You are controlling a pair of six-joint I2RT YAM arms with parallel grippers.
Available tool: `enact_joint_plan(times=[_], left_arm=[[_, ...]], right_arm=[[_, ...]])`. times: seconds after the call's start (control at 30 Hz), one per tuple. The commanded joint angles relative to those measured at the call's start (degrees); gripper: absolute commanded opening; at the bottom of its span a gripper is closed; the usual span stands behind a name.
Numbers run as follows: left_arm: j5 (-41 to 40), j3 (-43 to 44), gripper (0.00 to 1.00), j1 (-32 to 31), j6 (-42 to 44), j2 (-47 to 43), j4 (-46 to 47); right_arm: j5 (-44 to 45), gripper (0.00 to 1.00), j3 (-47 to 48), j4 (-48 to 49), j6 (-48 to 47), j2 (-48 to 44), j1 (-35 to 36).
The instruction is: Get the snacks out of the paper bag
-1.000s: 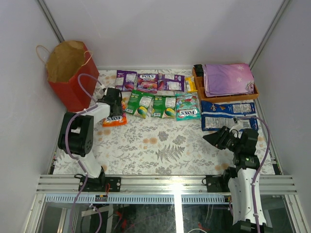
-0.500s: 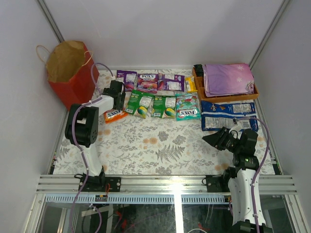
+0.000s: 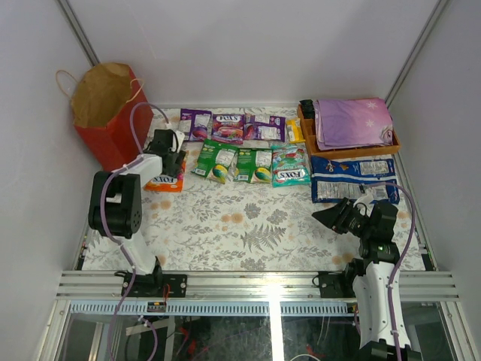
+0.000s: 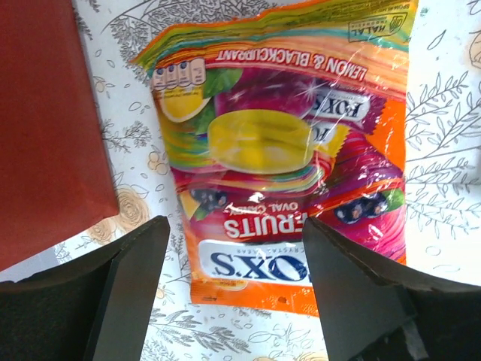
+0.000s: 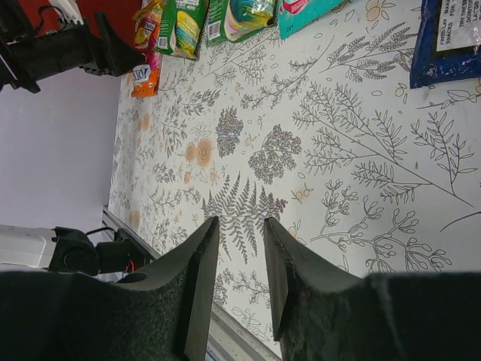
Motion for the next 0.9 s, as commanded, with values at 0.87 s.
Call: enact_joint_plan(times=[0.87], left_arm=[[8.01, 11.59, 0.98, -17.49, -42.61, 3.73, 1.14]], right_arm=[[1.13, 0.38, 3.26, -0.45, -0.16, 1.37, 0.48]])
